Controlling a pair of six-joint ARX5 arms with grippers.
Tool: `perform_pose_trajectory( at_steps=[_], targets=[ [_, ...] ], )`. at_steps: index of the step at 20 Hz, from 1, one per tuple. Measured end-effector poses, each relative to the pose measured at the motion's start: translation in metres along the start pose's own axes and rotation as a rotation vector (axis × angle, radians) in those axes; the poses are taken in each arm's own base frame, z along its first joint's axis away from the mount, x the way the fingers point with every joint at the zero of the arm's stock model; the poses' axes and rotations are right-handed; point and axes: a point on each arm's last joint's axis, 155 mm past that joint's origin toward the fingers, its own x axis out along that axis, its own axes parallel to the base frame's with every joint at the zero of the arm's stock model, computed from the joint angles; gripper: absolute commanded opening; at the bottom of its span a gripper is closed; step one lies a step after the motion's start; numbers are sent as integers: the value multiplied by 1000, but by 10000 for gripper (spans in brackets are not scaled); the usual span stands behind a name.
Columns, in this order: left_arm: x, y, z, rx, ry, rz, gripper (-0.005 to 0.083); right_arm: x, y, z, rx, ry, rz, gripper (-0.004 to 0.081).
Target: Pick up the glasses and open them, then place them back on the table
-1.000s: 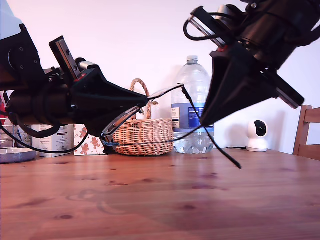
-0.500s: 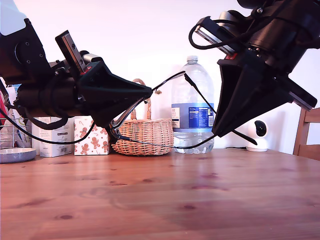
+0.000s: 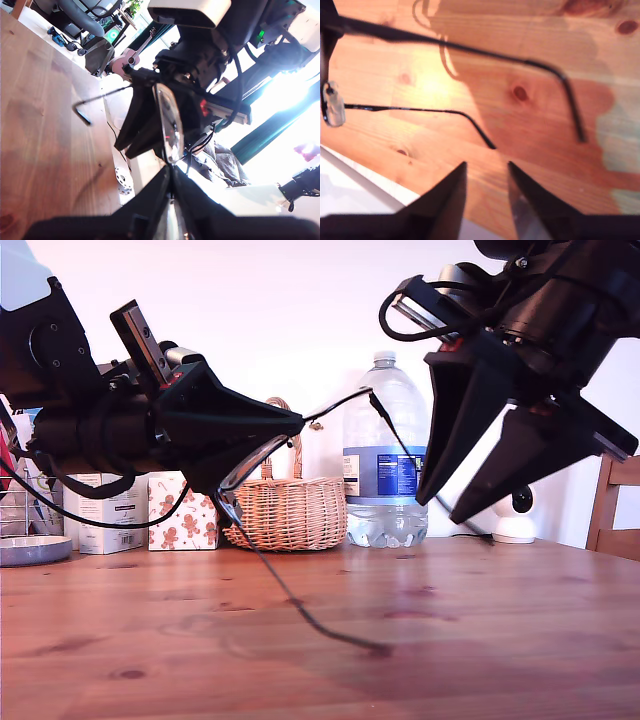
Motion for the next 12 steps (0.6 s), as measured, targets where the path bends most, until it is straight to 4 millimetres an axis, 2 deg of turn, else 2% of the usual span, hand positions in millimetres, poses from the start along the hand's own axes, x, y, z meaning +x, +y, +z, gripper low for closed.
perform_pose_trajectory(
  at_steps=[5, 6, 9, 12],
  targets=[
    [0, 0, 0, 0, 0, 0, -21, 0, 0, -3, 0, 14, 1, 237],
    [0, 0, 0, 0, 0, 0, -21, 0, 2, -4, -8, 19, 15, 199],
    [0, 1, 0, 0, 0, 3, -21, 0, 7, -6, -26, 28, 38, -18],
    [0, 5, 0, -4, 1, 29, -21, 0, 7, -7, -50, 33, 39, -13]
  ],
)
